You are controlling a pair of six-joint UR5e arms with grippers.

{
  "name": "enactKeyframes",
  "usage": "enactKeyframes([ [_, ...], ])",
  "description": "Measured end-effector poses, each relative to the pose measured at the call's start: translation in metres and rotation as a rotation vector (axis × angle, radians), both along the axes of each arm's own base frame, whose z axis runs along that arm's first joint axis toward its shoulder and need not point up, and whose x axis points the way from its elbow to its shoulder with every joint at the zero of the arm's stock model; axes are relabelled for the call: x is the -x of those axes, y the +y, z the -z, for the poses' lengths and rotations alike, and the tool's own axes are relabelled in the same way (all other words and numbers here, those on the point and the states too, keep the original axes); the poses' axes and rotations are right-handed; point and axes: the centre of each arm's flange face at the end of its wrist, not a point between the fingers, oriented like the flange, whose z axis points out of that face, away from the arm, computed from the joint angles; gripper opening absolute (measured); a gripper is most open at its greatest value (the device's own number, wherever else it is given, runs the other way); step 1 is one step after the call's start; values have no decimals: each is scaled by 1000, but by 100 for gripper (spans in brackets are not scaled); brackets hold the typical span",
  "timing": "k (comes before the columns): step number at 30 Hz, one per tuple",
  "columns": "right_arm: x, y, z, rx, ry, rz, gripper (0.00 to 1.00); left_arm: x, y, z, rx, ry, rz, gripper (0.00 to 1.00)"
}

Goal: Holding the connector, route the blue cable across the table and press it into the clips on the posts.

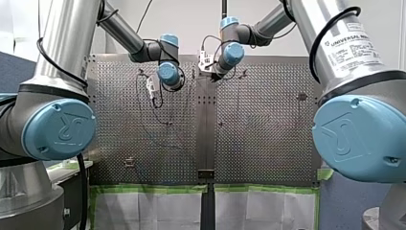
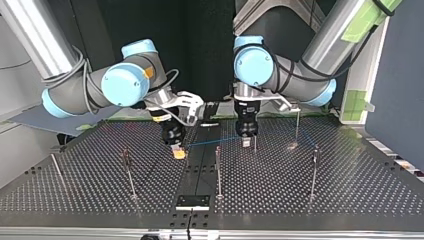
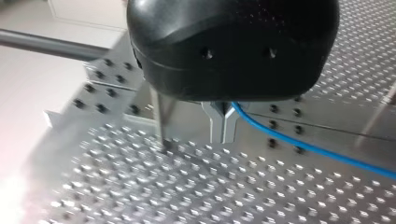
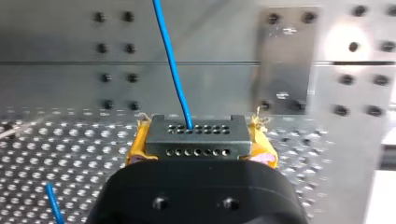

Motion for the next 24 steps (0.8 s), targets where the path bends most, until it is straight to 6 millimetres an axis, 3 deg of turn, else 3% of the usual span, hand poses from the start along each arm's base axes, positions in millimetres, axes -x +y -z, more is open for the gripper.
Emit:
enactKeyframes([
  [12,21,23,-69,75,-73,-22,0,15,6,-63,40,-104,44,0],
  [17,21,18,-65,61,-82,-40,0,9,3,-59,34,-96,76,0],
  [24,17,10,-47,35,-67,-43,0,-5,-2,-37,26,-70,92,0],
])
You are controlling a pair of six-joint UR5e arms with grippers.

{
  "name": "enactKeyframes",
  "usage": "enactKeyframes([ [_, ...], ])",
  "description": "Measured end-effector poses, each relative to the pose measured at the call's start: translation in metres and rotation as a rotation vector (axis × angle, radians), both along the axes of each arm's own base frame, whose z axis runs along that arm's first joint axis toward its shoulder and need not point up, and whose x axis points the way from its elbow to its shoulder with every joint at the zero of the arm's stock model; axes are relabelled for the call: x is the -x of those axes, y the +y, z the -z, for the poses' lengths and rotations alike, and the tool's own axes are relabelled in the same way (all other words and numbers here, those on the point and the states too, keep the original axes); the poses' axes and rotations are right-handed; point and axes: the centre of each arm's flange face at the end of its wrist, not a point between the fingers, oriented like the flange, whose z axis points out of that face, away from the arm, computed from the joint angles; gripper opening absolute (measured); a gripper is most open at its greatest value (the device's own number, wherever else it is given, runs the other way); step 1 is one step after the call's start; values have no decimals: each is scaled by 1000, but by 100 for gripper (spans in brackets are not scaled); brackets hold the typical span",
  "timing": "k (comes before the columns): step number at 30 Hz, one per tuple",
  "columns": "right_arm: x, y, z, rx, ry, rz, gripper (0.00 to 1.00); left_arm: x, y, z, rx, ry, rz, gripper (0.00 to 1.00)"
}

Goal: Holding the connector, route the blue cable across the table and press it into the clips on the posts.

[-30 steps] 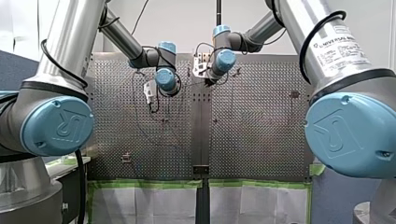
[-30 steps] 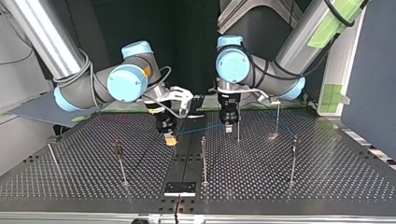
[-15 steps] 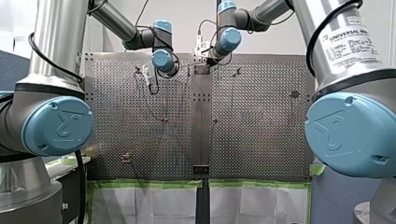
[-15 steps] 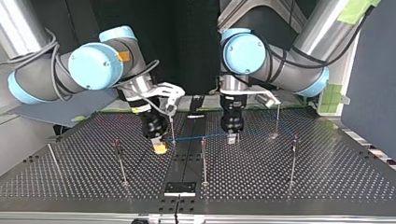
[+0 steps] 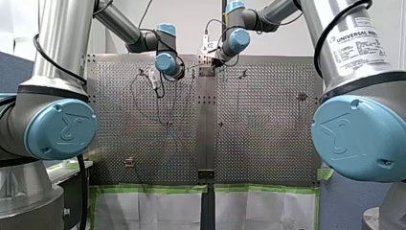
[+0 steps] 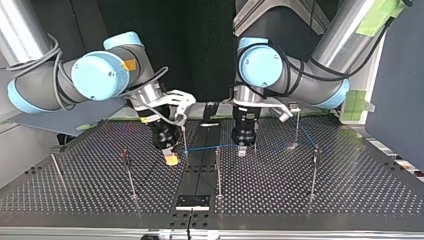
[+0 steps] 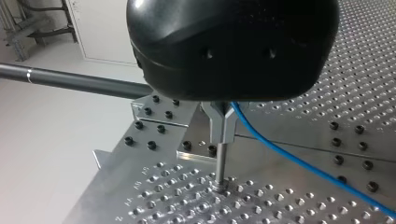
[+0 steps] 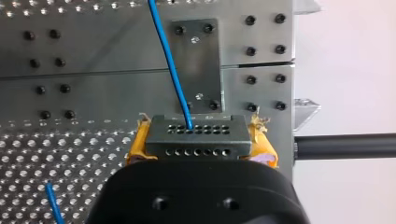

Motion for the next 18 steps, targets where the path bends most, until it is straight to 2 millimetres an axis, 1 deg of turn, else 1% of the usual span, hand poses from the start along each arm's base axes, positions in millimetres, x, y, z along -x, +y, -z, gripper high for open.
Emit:
enactKeyframes([
  [6,0,-9,14,-17,11,8,0,-14,1,14,-6,17,2,0],
  [8,-1,-12,18,-23,15,10,0,-19,1,16,-5,14,0,0],
  [15,0,-20,28,-33,22,17,0,-35,5,2,10,-18,-4,0],
  [18,2,-23,30,-35,22,15,0,-42,5,2,5,-10,1,0],
])
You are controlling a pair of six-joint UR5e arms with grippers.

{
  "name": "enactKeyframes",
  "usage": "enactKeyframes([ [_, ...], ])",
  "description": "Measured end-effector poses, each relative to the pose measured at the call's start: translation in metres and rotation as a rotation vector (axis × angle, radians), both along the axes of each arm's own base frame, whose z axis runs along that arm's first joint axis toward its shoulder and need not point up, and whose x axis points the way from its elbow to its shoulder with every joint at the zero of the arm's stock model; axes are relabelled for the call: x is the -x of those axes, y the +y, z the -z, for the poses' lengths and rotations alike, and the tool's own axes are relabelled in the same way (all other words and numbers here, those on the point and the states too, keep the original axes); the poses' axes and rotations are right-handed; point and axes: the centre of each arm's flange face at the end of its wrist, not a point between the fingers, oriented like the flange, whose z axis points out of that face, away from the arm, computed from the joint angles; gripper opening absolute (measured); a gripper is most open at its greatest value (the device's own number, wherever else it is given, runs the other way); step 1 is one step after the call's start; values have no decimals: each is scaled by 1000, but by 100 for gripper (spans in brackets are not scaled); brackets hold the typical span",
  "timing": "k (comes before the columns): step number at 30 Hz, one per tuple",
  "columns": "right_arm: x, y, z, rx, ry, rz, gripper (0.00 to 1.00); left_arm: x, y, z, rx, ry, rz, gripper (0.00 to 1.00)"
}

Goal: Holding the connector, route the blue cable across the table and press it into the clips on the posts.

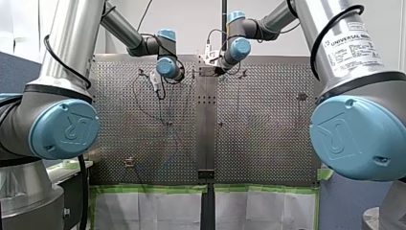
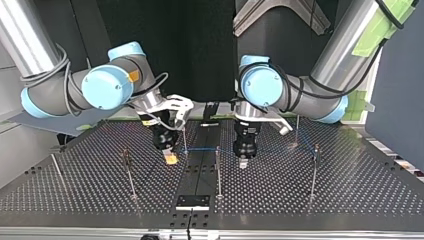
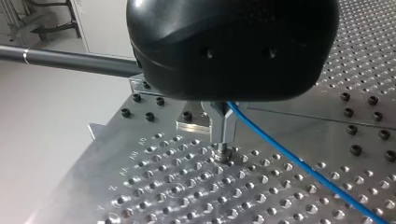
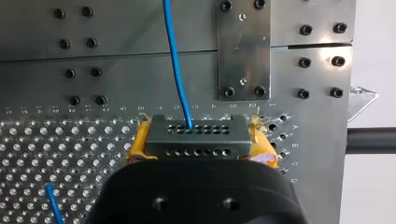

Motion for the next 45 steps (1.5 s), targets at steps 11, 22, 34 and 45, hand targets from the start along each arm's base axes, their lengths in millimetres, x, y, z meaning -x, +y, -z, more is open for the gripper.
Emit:
enactKeyframes([
  [11,13,-28,0,-4,-23,9,0,-33,-5,14,-19,43,2,0],
  [22,27,-55,4,-10,-37,30,0,-55,0,-2,-18,32,-18,0],
  [34,38,-65,4,-9,-35,49,0,-46,-3,1,-45,94,-20,95],
  [45,41,-67,4,-7,-31,54,0,-17,-2,5,-71,167,-8,100],
])
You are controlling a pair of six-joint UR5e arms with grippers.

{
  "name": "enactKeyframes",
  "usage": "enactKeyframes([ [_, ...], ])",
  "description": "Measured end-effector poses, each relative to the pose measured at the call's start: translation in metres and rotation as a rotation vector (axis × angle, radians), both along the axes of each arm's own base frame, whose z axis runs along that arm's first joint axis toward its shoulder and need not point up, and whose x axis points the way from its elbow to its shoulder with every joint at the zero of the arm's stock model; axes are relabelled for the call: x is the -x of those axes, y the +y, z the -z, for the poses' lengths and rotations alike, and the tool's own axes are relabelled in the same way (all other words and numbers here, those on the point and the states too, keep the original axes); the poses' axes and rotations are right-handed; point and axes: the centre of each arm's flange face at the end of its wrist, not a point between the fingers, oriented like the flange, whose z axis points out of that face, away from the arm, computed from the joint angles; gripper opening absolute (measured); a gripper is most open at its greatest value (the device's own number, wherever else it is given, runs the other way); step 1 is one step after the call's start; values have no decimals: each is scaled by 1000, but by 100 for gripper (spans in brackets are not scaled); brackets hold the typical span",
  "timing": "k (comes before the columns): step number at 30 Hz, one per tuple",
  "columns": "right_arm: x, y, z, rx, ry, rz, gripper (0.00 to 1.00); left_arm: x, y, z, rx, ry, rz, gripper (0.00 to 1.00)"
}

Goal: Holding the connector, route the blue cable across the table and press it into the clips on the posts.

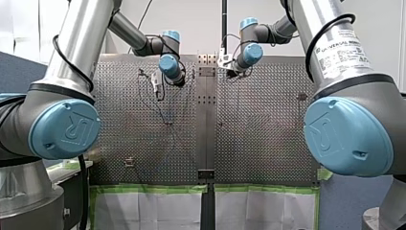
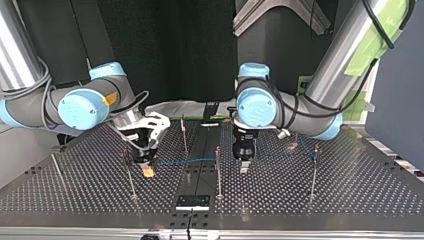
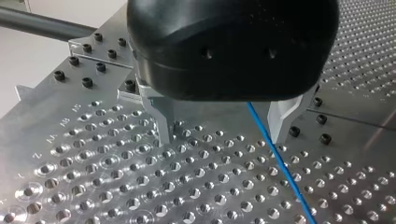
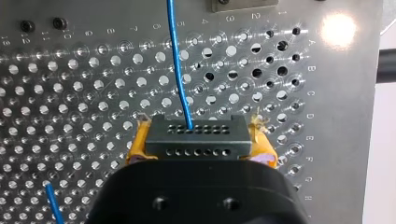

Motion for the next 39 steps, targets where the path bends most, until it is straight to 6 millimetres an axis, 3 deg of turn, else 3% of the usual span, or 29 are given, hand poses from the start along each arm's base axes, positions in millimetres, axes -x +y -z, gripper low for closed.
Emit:
enactKeyframes([
  [8,0,0,-1,1,0,0,0,25,-6,-6,7,3,22,100],
  [22,1,1,-3,2,0,0,0,93,-11,-14,-40,37,66,100],
  [26,1,1,-3,1,-1,0,0,109,-17,-26,-44,14,72,100],
  [33,1,2,-4,0,-3,0,0,134,-33,-68,-6,-87,74,100],
  [39,2,3,-8,3,-7,1,0,138,-56,-74,-15,-94,74,100],
])
